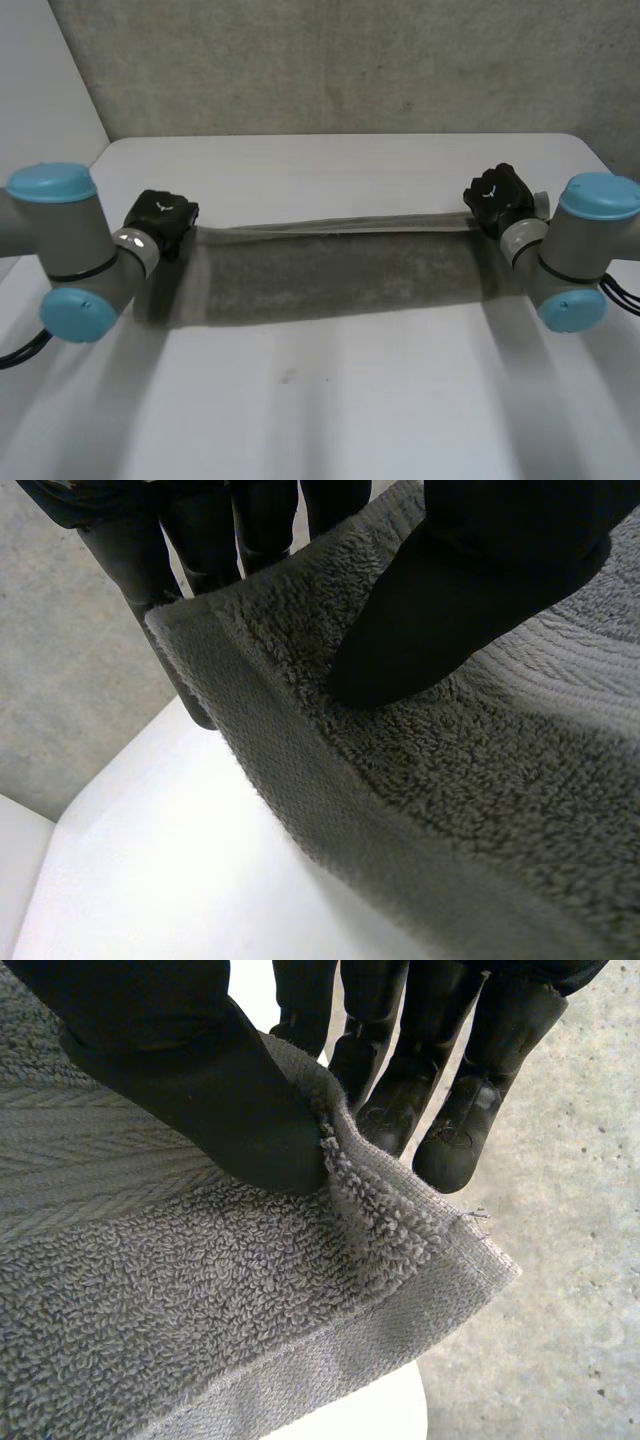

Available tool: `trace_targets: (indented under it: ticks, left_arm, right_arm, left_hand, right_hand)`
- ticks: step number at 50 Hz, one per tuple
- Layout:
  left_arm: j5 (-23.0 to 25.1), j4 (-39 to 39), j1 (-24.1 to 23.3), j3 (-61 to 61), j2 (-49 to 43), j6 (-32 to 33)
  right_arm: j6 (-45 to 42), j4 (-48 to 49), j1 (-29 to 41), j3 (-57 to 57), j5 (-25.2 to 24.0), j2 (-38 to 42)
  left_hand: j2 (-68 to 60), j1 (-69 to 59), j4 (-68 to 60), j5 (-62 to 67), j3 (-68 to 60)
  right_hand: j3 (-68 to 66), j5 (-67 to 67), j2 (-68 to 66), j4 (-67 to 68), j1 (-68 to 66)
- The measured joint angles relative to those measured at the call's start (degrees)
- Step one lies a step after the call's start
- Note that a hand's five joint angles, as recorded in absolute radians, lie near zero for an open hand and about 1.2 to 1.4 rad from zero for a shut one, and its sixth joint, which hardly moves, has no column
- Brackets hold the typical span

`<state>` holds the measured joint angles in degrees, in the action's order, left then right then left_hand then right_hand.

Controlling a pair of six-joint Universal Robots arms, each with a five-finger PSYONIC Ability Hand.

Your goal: Fold the towel.

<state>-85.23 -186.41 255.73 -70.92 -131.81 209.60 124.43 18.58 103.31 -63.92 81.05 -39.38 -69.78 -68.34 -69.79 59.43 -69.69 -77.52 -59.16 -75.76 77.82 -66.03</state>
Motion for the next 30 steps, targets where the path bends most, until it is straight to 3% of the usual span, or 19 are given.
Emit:
trace_targets:
  ticks: [6, 7, 8, 9, 10, 12, 13, 15, 22, 25, 30]
  left_arm:
    - [-1.22, 0.23, -0.64, 6.64, -5.05, 0.03]
    - [-1.22, 0.27, -0.66, 7.07, -5.42, 0.03]
    - [-1.21, 0.29, -0.69, 7.45, -5.75, 0.02]
    - [-1.14, 0.35, -0.81, 8.24, -6.49, 0.01]
    - [-1.12, 0.38, -0.86, 8.41, -6.69, 0.00]
    - [-1.06, 0.38, -1.03, 8.63, -6.92, 0.00]
    - [-0.97, 0.35, -1.31, 8.79, -7.01, 0.00]
    - [-0.90, 0.36, -1.76, 8.80, -6.71, 0.00]
    - [-1.06, 0.49, -2.61, 7.64, -2.41, -0.14]
    - [-1.40, 0.71, -2.68, 4.70, 3.50, -0.83]
    - [-1.40, 0.89, -2.33, -0.87, 10.57, -2.68]
  right_arm:
    - [0.62, 0.75, 0.04, 6.48, -0.59, 5.77]
    - [0.67, 0.74, 0.04, 7.07, -0.66, 6.22]
    - [0.72, 0.73, 0.03, 7.62, -0.71, 6.63]
    - [0.90, 0.74, 0.04, 9.04, -0.85, 7.56]
    - [0.97, 0.74, 0.03, 9.37, -0.89, 7.75]
    - [1.24, 0.76, 0.04, 10.02, -0.94, 7.98]
    - [1.77, 0.81, 0.08, 10.78, -0.98, 7.96]
    - [3.15, 0.89, 0.17, 11.41, -0.98, 7.23]
    - [11.61, 0.95, 0.42, 11.10, -0.71, 0.73]
    - [18.20, 0.17, 0.18, 7.19, -0.52, -6.80]
    - [21.69, -3.13, -0.16, 0.62, -0.45, -14.49]
  left_hand:
    - [0.00, 0.00, 0.00, 0.00, 0.00]
    - [0.25, 0.16, 0.27, 0.00, 0.26]
    - [8.55, 7.08, 7.17, -6.78, 8.51]
    - [13.17, 11.90, 11.64, -11.19, 13.05]
    - [30.89, 31.74, 29.41, -28.60, 28.93]
    - [33.83, 35.02, 32.36, -31.48, 33.22]
    - [51.27, 49.22, 51.34, -50.18, 51.22]
    - [56.76, 55.41, 56.62, -55.23, 56.43]
    - [59.89, 57.91, 59.76, -57.63, 59.66]
    - [60.17, 57.91, 60.04, -57.79, 59.95]
    - [60.24, 57.91, 60.10, -57.85, 59.95]
  right_hand:
    - [0.60, 0.10, 0.53, -0.16, 0.24]
    - [10.46, 7.35, 10.40, -9.38, 7.03]
    - [16.46, 12.82, 16.60, -15.35, 12.31]
    - [32.69, 29.66, 33.26, -32.58, 28.41]
    - [40.68, 36.56, 41.43, -39.43, 34.78]
    - [49.71, 46.02, 51.38, -49.43, 43.14]
    - [60.17, 53.13, 59.56, -60.12, 48.95]
    - [63.75, 54.25, 60.66, -63.28, 49.93]
    - [64.04, 54.25, 60.66, -63.37, 49.93]
    - [64.04, 54.25, 60.66, -63.37, 49.93]
    - [64.04, 54.25, 60.66, -63.37, 49.93]
